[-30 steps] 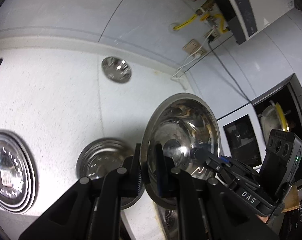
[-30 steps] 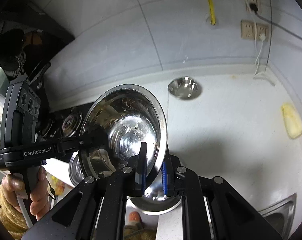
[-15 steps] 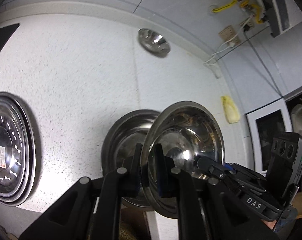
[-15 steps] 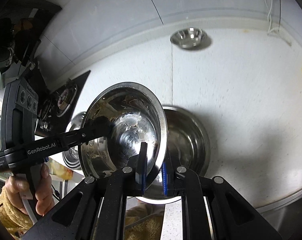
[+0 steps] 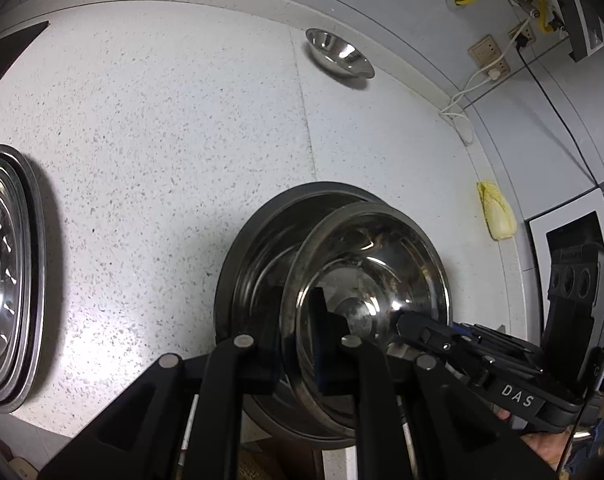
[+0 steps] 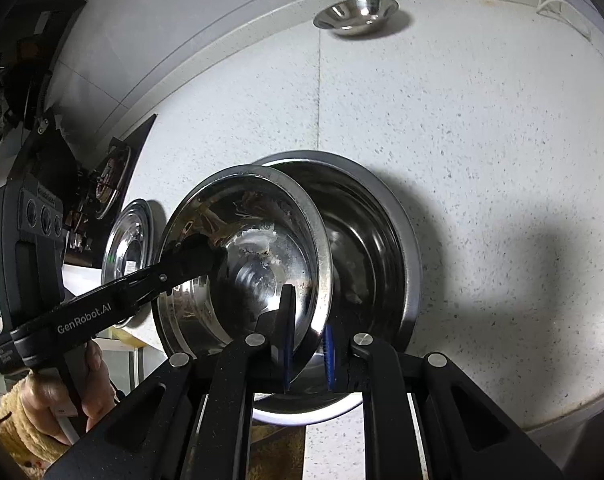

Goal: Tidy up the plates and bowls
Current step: 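Lift the medium bowl with both grippers and carry it to the large bowl, then lower the medium bowl into the large bowl and open both grippers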

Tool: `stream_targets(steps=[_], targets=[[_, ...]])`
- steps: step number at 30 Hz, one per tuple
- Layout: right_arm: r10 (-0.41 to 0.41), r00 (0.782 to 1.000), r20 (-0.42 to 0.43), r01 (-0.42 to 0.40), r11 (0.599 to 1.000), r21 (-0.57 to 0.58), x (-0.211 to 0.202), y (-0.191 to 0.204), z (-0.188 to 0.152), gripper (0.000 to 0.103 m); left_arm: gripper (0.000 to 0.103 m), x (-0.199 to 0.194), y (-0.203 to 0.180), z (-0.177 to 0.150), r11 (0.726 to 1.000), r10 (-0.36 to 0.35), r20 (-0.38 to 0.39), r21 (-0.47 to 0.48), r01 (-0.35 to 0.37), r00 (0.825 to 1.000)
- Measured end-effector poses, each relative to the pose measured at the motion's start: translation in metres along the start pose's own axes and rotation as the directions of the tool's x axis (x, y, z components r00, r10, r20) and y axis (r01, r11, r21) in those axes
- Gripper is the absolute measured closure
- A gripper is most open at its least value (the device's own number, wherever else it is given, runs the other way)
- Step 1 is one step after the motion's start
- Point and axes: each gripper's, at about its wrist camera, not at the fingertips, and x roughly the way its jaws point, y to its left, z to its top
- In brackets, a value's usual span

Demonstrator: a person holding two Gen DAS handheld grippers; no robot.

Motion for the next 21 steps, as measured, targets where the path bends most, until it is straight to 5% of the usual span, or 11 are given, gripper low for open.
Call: stream_targets(steps=[11, 21], targets=[[-0.039, 0.998, -0.042, 0.040, 0.999, 0.020, 0.023, -0.004, 0.002, 0.092, 0.092, 0.020, 0.002, -0.003, 1.000, 0.012, -0.010, 0.009, -0.012, 1.000], [-0.081, 0.996, -0.026, 0.081, 0.997, -0.001, 0.022, -0.001, 0.003, 0.092, 0.092, 0.021, -0.006, -0.009, 0.995, 0.041, 0.066, 0.090, -0.047, 0.997]])
